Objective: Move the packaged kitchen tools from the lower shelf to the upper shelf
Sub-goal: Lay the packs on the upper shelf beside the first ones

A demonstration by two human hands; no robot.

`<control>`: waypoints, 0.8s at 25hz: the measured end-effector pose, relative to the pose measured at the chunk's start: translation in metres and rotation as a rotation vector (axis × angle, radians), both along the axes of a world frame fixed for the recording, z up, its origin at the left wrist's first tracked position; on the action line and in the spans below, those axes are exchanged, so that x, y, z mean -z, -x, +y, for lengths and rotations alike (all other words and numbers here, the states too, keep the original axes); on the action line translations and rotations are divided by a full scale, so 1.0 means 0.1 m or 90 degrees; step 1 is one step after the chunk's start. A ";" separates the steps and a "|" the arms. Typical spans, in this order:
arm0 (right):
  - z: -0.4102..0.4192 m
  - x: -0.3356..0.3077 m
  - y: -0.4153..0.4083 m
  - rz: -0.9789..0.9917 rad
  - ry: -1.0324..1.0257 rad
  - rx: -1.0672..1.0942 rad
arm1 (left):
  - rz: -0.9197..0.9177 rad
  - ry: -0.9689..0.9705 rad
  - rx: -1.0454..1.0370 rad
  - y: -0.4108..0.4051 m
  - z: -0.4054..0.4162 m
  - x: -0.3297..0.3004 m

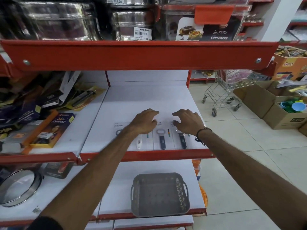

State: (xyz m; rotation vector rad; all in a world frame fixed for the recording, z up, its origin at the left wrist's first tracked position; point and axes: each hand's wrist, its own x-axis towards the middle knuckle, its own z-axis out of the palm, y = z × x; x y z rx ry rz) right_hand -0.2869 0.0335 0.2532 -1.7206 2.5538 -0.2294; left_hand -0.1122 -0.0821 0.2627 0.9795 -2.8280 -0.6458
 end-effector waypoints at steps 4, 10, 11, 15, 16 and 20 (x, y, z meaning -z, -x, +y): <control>-0.05 -0.21 -0.39 -0.192 -0.030 -0.116 | -0.219 -0.064 0.041 -0.62 -0.31 -0.52; -0.30 -0.23 -0.89 -0.138 -0.204 -0.211 | -0.456 0.019 0.016 -1.05 -0.36 -0.40; -0.32 -0.20 -0.91 -0.134 -0.217 -0.211 | -0.444 0.018 0.021 -1.09 -0.33 -0.33; -0.39 -0.11 -0.95 -0.169 -0.189 -0.190 | -0.351 0.006 0.031 -1.20 -0.32 -0.31; -0.40 -0.11 -0.98 -0.168 -0.186 -0.188 | -0.337 0.002 0.031 -1.23 -0.32 -0.30; -0.42 -0.12 -1.02 -0.170 -0.177 -0.177 | -0.321 -0.004 0.037 -1.27 -0.36 -0.28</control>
